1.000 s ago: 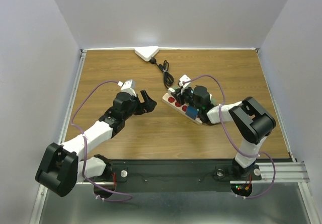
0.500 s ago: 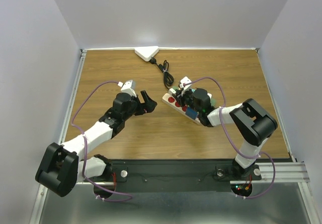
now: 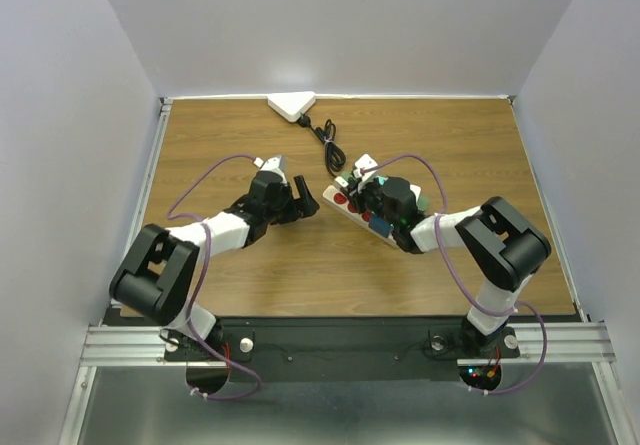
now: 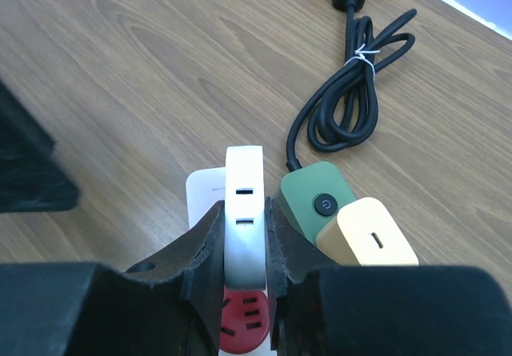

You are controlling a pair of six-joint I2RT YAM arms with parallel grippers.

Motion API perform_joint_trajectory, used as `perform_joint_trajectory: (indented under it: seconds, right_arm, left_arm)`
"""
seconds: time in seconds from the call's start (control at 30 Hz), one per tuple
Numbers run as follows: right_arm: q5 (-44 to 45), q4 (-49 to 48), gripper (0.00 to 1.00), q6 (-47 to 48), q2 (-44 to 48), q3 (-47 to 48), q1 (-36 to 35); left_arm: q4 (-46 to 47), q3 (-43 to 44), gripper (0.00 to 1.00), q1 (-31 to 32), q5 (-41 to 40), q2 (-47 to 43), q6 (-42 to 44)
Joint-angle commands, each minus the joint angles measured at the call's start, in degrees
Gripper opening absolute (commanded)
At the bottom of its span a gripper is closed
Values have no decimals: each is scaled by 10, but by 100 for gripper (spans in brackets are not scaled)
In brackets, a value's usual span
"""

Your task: Insert the plug

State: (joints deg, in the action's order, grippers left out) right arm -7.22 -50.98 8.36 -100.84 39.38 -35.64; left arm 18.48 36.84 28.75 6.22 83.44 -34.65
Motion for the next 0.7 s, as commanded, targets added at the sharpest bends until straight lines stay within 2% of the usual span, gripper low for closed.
perform_joint_trajectory:
  seconds: [0.0, 0.3, 0.67]
  right_arm:
    - [-32, 91, 0, -3, -6, -10, -32]
    - [-30, 97, 0, -2, -1, -10, -39]
    - [13, 108, 0, -1, -24, 7, -40]
  left_arm:
    - [11, 70, 92, -2, -10, 40, 15]
    - [16, 142, 89, 7, -18, 148, 18]
    - [-6, 204, 82, 25, -38, 213, 42]
